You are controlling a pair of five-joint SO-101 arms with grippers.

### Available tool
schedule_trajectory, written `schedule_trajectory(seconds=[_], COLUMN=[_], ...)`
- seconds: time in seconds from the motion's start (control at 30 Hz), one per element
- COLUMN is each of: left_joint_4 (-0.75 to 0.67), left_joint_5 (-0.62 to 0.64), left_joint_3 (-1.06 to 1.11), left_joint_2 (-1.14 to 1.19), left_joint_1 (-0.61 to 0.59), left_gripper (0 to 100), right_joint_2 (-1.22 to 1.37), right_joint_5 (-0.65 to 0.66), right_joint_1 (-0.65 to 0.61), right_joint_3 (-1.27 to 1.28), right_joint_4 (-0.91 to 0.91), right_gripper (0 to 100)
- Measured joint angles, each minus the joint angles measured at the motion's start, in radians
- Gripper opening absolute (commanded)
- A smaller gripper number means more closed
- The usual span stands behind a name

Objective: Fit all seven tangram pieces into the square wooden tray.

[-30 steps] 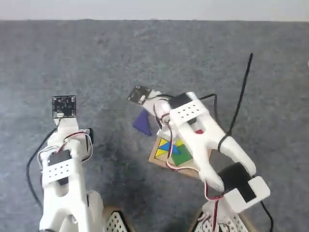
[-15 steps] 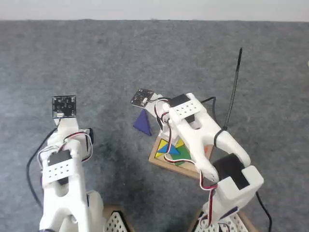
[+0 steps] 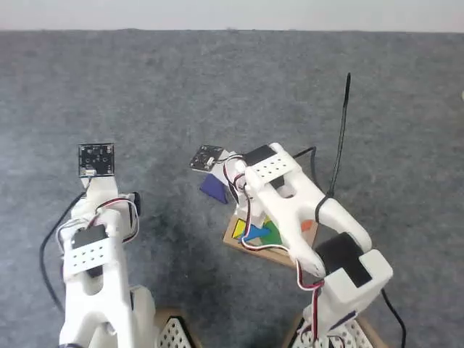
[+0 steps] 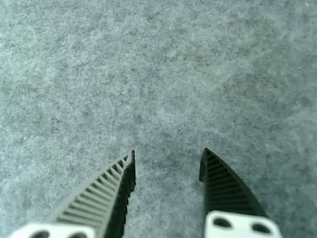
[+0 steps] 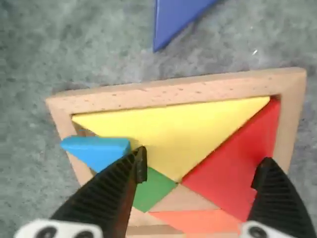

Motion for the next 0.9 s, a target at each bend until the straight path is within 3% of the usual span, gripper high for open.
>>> schedule_trajectory(seconds=[0.57,0.9], left_joint_4=[0.000,-0.026], left_joint_5=[0.000,0.000], left_joint_3=[0.000,0.000], left_joint_2=[0.000,0.000], left_joint_1=[0.000,0.000], left_gripper=[21,21], right_joint_2=[-0.028,-0.028], right_joint_5=[-0.008,-0.008], right_joint_1=[0.064,0.064], right_joint_3=[0.055,0.064], right_joint_4=[-0.035,0.038], right_gripper=[34.3,34.3])
